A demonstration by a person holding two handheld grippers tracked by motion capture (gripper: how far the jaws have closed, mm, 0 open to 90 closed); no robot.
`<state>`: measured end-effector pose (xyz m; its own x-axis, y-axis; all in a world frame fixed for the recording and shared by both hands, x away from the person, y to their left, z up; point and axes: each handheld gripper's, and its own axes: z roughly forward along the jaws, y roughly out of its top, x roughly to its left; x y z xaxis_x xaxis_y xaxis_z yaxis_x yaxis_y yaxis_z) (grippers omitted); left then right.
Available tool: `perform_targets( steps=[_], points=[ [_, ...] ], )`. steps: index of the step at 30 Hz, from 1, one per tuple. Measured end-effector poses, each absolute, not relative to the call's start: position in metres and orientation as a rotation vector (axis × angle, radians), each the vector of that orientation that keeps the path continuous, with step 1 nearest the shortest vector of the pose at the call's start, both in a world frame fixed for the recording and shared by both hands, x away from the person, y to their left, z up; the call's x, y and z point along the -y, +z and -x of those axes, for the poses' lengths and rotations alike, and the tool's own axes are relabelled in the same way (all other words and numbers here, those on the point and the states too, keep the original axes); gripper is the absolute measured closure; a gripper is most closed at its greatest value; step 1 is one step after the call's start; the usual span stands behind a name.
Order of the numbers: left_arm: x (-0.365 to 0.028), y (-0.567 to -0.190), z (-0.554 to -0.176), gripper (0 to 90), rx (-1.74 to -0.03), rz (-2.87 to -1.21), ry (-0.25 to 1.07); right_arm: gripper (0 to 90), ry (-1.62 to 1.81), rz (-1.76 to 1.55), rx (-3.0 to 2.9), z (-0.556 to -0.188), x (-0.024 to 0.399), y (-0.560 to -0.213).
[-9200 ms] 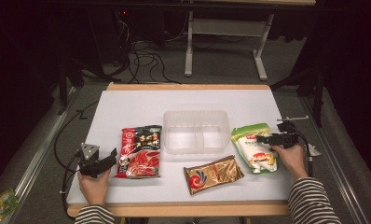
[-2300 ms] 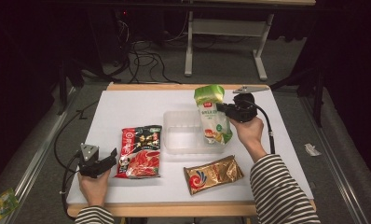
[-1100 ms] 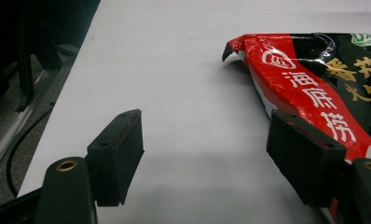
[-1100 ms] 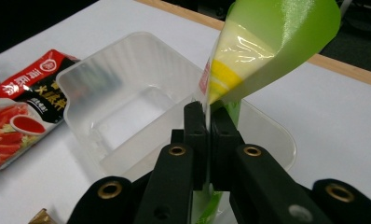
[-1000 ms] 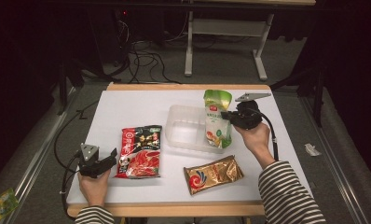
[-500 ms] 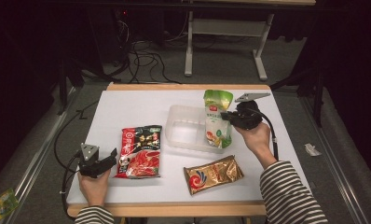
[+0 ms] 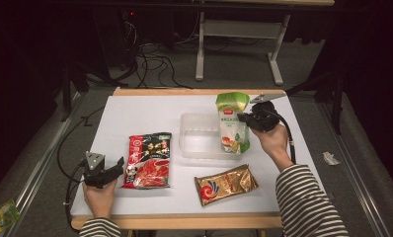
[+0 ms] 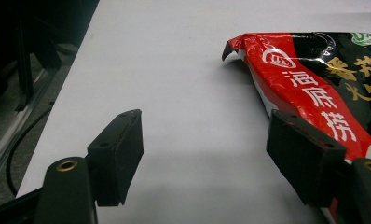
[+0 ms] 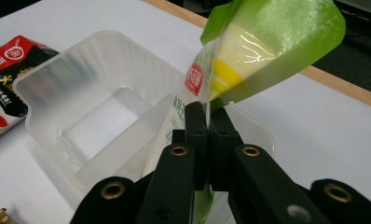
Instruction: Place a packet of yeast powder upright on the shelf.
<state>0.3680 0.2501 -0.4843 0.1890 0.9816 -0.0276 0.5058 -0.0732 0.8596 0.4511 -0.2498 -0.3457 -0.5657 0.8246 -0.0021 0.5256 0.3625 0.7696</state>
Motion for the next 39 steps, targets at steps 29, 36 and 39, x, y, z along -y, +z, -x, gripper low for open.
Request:
perform_targets(
  steps=[29, 36, 39],
  points=[
    [-0.249, -0.484, -0.368, 27.8, -1.414, -1.698, 0.784, 76.4, 0.94, -1.153, -2.407, -0.405, 0.264, -0.373],
    [-0.249, -0.484, -0.368, 27.9, -1.414, -1.699, 0.789, 84.2, 0.871, -1.149, -2.453, -0.405, 0.26, -0.383],
    [-0.249, -0.484, -0.368, 27.9, -1.413, -1.699, 0.79, 86.1, 0.847, -1.151, -2.469, -0.406, 0.256, -0.392]
  ],
)
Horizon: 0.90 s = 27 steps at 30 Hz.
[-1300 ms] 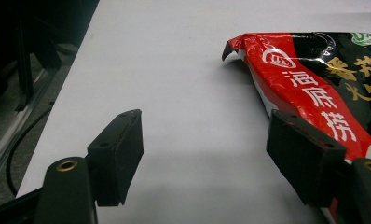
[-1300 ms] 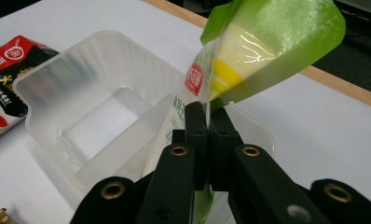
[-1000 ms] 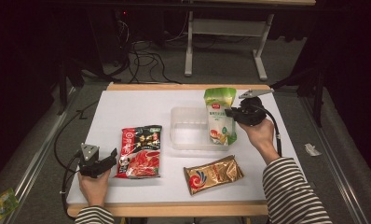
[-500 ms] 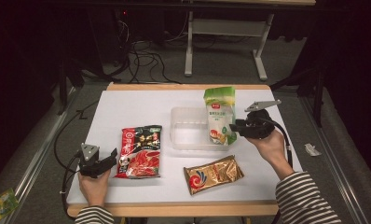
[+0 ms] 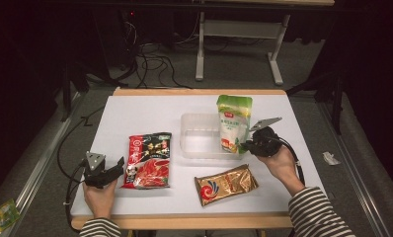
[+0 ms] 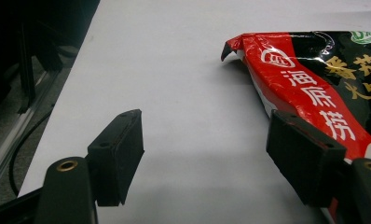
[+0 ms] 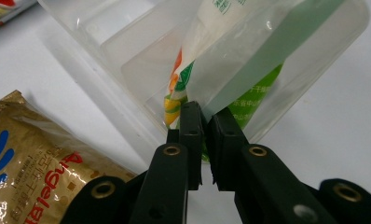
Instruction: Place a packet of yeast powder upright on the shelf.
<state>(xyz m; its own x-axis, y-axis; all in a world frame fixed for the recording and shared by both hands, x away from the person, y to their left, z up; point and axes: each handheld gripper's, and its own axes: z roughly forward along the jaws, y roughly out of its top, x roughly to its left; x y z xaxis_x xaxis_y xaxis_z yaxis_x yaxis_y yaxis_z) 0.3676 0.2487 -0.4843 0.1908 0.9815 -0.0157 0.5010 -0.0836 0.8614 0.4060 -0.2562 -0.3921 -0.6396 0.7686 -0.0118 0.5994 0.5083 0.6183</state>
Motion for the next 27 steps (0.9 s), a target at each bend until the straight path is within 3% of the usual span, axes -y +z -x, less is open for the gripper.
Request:
perform_targets(
  steps=[9, 12, 27],
  points=[
    [-0.249, -0.484, -0.368, 27.9, -1.413, -1.7, 0.789, 86.7, 0.823, -1.173, -2.484, -0.404, 0.257, -0.408],
    [-0.249, -0.484, -0.368, 27.9, -1.412, -1.7, 0.789, 81.3, 0.891, -1.182, -2.453, -0.399, 0.262, -0.407],
    [-0.249, -0.484, -0.368, 28.0, -1.412, -1.715, 0.784, 70.9, 1.103, -1.204, -2.298, -0.379, 0.282, -0.399]
  ],
)
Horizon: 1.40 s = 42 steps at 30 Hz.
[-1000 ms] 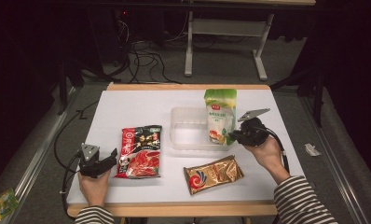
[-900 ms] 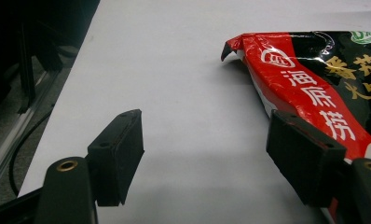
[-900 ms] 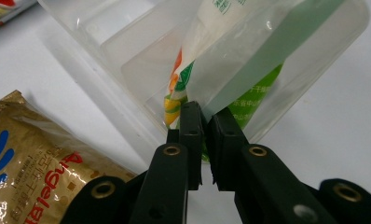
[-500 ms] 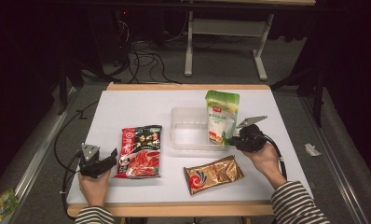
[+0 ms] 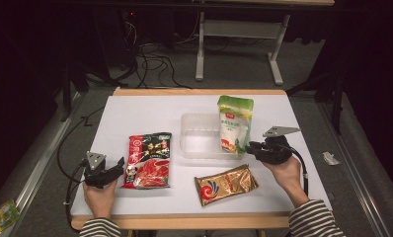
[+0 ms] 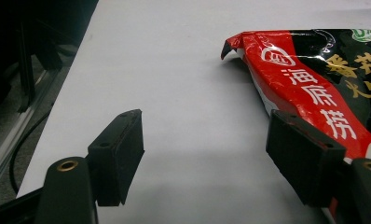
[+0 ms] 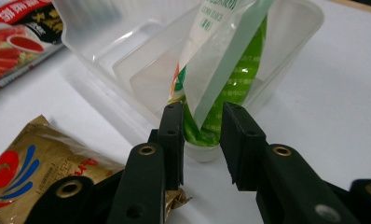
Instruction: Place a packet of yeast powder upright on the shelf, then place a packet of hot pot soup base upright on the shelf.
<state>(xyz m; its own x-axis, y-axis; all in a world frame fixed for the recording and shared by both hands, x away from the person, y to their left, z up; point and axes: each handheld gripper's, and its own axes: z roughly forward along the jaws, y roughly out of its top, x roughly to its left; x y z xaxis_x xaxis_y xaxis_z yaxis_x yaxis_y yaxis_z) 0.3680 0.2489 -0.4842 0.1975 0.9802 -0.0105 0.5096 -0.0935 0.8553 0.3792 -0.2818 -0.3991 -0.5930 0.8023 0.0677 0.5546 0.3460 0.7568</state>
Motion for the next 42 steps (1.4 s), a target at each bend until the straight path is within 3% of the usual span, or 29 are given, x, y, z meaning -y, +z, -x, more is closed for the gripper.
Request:
perform_targets(
  steps=[19, 42],
  points=[
    [-0.249, -0.484, -0.368, 28.1, -1.414, -1.717, 0.779, 59.4, 1.236, -1.391, -2.054, -0.341, 0.322, -0.425],
    [-0.249, -0.484, -0.368, 28.3, -1.42, -1.712, 0.788, 52.9, 1.228, -1.403, -2.122, -0.31, 0.306, -0.452]
  ],
)
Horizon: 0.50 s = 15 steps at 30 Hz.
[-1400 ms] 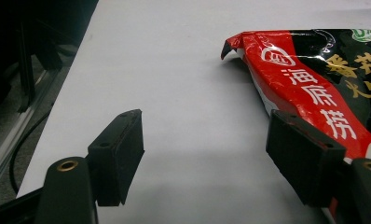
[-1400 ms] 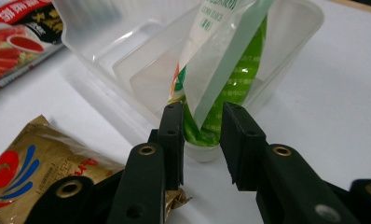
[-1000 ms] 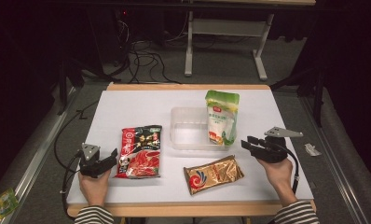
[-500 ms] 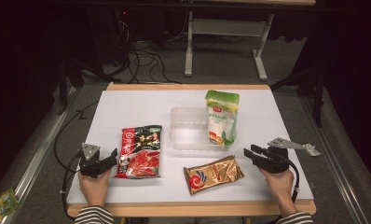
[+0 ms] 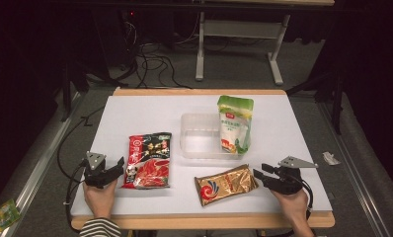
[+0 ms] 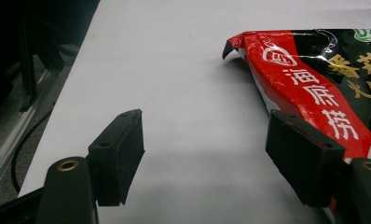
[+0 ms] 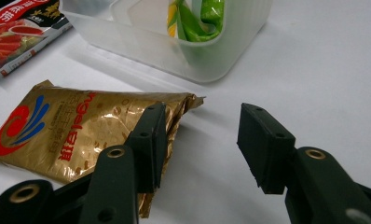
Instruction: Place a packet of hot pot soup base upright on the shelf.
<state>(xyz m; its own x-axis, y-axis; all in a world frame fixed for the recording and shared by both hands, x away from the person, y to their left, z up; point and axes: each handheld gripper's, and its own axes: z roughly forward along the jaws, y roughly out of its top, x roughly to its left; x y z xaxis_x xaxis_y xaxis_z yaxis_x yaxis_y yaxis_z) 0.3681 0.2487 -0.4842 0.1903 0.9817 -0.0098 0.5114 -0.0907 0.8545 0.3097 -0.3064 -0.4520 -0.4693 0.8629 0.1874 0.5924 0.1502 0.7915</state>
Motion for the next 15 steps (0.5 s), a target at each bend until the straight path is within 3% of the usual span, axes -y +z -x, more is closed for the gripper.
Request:
perform_targets(
  steps=[15],
  points=[
    [-0.249, -0.484, -0.368, 28.2, -1.418, -1.713, 0.79, 51.6, 1.22, -1.42, -2.209, -0.308, 0.292, -0.465]
  ],
)
